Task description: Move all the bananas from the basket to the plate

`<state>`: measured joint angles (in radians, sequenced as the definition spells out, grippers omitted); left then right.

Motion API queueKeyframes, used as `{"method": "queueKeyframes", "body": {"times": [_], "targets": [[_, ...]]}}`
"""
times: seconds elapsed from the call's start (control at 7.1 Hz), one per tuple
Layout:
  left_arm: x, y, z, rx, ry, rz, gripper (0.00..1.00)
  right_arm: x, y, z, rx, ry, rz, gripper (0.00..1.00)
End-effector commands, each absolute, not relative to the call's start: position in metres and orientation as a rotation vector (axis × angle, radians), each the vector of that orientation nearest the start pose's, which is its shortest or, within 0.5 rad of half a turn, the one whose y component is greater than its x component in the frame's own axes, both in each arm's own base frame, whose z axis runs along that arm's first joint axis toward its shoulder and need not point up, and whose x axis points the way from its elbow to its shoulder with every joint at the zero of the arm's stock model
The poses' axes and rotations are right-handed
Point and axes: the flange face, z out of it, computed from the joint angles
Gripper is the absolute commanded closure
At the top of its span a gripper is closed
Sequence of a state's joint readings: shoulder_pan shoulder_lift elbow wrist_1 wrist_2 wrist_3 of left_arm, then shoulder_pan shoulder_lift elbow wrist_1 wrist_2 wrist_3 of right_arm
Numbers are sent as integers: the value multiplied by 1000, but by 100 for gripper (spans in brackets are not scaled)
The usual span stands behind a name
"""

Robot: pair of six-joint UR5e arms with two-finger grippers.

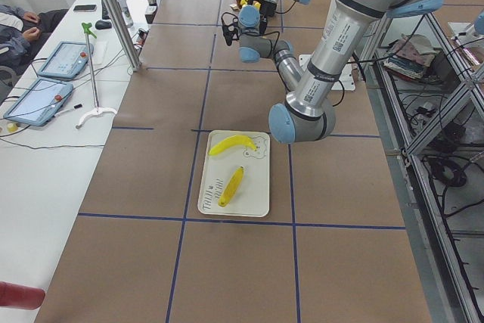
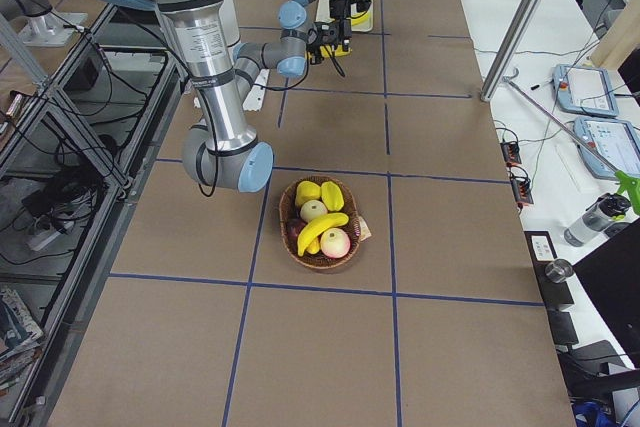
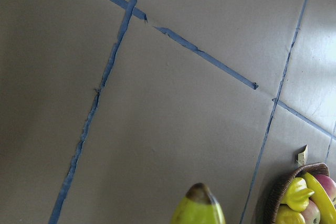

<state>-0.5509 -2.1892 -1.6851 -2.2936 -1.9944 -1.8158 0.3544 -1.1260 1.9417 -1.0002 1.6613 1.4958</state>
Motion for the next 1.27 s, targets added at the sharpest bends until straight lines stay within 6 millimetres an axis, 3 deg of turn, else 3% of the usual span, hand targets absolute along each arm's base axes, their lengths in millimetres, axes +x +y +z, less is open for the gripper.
{"method": "queueKeyframes", "body": {"times": [0.0,0.42,0.84,0.99,1.13], "targets": [[498,-412,155,-120,1474,-340,34,-489,-314,181,221,-1370,170,87],[501,-409,154,-124,1475,-337,38,-489,-314,181,223,-1370,171,87],[501,-409,156,-126,1471,-337,90,-489,-315,181,224,-1370,173,85],[501,-410,157,-123,1469,-339,97,-489,-315,181,224,-1370,173,82],[501,-410,159,-124,1467,-340,100,-489,-315,181,222,-1369,174,39]]}}
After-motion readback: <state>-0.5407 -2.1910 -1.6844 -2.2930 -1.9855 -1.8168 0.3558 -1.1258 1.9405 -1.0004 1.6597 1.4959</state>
